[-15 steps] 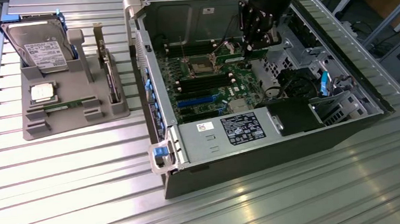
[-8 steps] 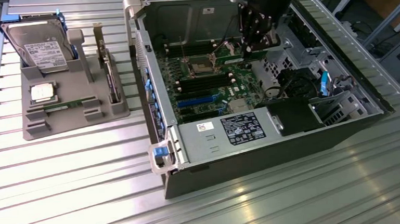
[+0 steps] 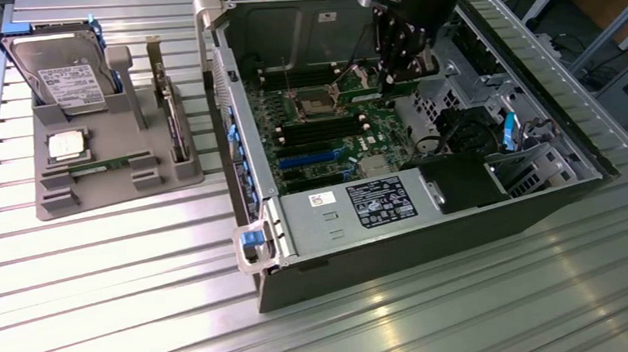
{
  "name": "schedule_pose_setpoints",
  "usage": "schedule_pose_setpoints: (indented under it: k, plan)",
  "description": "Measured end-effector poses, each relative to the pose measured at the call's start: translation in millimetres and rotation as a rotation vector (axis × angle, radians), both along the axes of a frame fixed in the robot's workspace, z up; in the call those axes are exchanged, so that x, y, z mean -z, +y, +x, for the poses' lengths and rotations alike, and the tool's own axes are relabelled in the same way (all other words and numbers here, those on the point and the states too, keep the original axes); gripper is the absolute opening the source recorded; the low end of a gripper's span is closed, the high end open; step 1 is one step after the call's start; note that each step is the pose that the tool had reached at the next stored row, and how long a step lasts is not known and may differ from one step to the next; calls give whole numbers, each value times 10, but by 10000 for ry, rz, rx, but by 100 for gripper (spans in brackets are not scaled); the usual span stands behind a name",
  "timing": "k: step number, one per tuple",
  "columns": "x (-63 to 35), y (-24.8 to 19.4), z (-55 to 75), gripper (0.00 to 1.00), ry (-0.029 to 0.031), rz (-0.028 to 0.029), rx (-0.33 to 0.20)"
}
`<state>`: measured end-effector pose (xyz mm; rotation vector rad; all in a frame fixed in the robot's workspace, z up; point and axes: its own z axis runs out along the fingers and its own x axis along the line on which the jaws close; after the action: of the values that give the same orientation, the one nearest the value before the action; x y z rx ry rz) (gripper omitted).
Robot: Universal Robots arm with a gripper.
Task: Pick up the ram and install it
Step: 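Insert the ram into the slot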
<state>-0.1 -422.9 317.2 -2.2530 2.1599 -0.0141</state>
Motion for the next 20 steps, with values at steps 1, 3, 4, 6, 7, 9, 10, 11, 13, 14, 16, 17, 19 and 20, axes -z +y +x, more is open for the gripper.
schedule_pose_setpoints:
  k: [1,3,4,6,7,9,10,11,13,14,16,17,19,20]
  plan:
    - [3,0,0,12,0,0,0]
    - [15,0,0,12,0,0,0]
    - [22,0,0,12,0,0,0]
    - [30,0,-1,12,0,0,1]
    - [33,0,-1,12,0,0,1]
    - [44,0,0,12,0,1,0]
    - [49,0,0,12,0,0,0]
    - [54,0,0,12,0,-1,0]
    - [65,0,0,12,0,0,0]
    - [70,0,0,12,0,-1,0]
    - [80,0,0,12,0,-1,0]
    - [87,0,0,12,0,-1,0]
    - [95,0,-1,12,-1,1,0]
    - [99,0,0,12,0,0,0]
